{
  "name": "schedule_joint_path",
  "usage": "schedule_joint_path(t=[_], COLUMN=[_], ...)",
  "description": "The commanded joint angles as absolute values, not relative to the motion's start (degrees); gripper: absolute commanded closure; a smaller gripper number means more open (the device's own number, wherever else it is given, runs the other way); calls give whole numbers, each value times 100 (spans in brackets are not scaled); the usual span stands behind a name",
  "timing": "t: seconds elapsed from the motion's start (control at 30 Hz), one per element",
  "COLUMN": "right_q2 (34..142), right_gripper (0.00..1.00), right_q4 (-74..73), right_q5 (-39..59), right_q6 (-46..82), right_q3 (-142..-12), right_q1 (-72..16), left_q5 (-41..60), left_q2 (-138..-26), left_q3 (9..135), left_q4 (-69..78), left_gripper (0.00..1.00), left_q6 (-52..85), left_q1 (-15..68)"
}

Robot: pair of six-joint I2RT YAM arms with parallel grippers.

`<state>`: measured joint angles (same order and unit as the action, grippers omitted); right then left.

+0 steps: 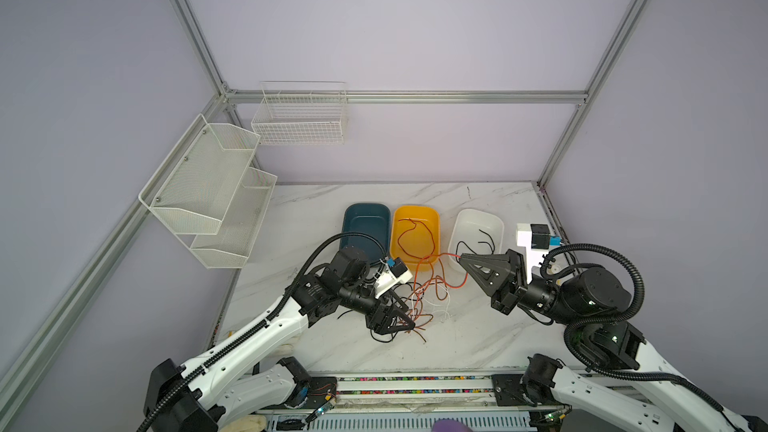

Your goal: Untangle the cables

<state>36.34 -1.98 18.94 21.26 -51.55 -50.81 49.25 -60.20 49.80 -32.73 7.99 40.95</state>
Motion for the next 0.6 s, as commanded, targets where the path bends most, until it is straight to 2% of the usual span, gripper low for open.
schedule_joint_path(t=[0.0,0.3,0.57], right_q2=[3586,3506,3393], right_gripper=[100,100,100], right_q4=[-483,-477,-453], right_q5=[1845,1732,1613], right_q6=[2182,2193,2216], right_q3=[-5306,-5197,-5097], right_q1=[-5106,-5106,-5106], left_q5=[4996,4949,4957], left_q2=[-5986,-5968,-5950], left_q3=[5089,5115,5124], left_q4=[-3256,-3305,-3322], left_gripper=[37,59,72], left_q6=[755,721,703], left_q1=[4110,4113,4113])
